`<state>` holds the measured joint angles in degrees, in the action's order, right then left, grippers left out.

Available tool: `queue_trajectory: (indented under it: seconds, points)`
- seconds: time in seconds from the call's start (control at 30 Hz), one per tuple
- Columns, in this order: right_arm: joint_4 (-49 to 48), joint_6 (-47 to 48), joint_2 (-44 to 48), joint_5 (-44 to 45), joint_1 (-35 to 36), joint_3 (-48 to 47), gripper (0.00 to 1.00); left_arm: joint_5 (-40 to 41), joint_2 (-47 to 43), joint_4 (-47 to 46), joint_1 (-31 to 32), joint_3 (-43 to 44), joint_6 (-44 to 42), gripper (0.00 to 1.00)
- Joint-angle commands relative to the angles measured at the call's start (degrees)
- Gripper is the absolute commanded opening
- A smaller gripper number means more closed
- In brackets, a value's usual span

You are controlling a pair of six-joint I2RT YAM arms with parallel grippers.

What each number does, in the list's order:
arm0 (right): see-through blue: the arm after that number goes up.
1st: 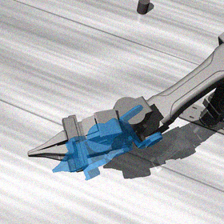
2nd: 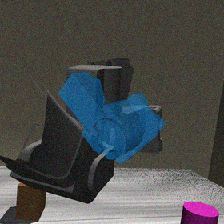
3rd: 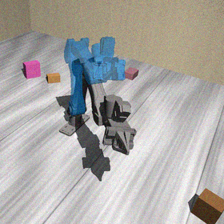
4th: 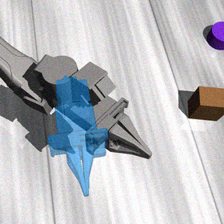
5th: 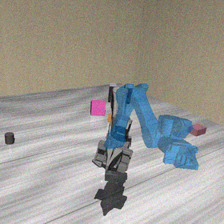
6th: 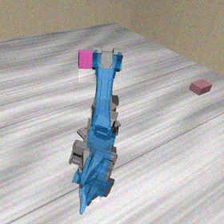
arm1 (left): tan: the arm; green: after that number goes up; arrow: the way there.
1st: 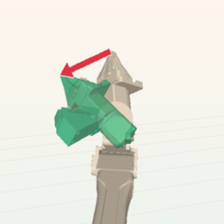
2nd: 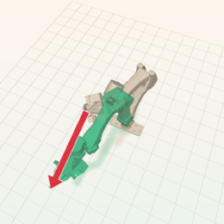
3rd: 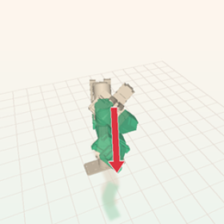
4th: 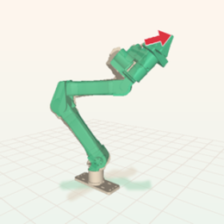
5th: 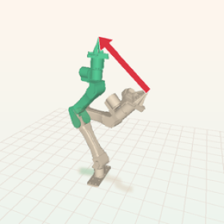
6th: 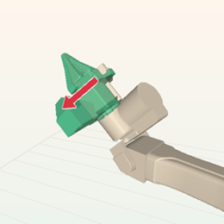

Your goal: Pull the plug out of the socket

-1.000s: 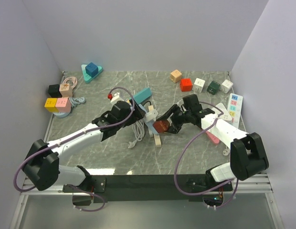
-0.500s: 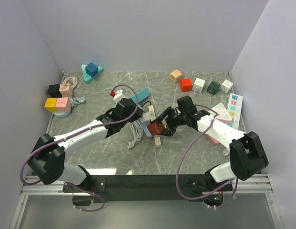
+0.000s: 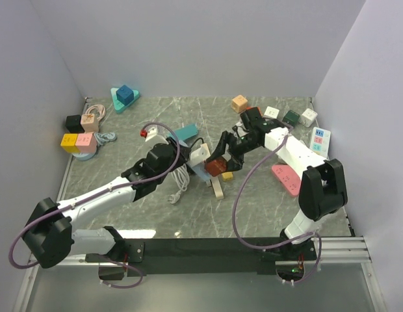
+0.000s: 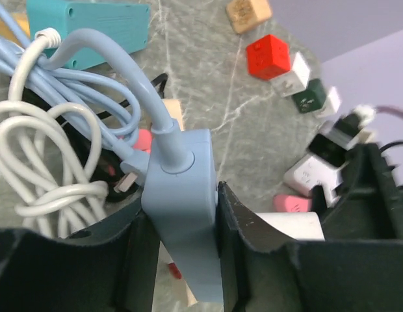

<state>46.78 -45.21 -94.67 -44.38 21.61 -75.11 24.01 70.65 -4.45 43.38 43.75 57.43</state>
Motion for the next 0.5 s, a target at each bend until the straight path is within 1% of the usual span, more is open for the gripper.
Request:
queue_trajectory:
  seconds: [0.0, 0.07, 0.17, 0.23, 0.27, 0.3, 0.37, 0.4, 0.47]
  points:
    - [0.7, 14.2, 3.4, -3.8, -5.7, -4.0, 0.0, 3.3, -2.1, 13.9, -0.7, -4.1, -13.3, 0.01]
    - [0.3, 14.4, 3.0, -4.9, -6.0, -3.4, 0.0, 3.5, -2.3, 14.2, -0.7, -4.3, -13.1, 0.01]
    - [-5.3, 10.7, 4.1, -5.9, -4.3, 0.2, 0.0, 3.7, -2.2, 14.6, -0.7, -3.2, -12.7, 0.01]
    - [-8.3, 9.1, 5.9, -4.0, -3.2, 1.5, 0.0, 3.9, -2.5, 14.6, -0.7, -2.2, -12.3, 0.0]
    - [-10.0, 5.9, 7.1, -0.7, -3.8, 4.1, 0.0, 3.9, -3.1, 14.7, -0.7, -0.9, -12.2, 0.01]
    - [-12.4, 4.6, 8.3, 0.9, -4.8, 5.1, 0.0, 3.8, -3.4, 14.8, -0.7, -0.2, -12.1, 0.01]
    - [-13.4, 2.9, 9.9, 4.4, -7.2, 6.6, 0.0, 3.4, -4.2, 14.9, -0.7, 1.0, -12.0, 0.0]
    - [-12.3, 2.7, 9.5, 8.9, -9.6, 6.2, 0.0, 2.7, -4.4, 14.9, -0.7, 2.1, -12.1, 0.01]
    - [-9.8, 3.7, 8.1, 15.7, -11.8, 3.6, 0.0, 1.7, -5.1, 14.8, -0.8, 3.4, -12.2, 0.0]
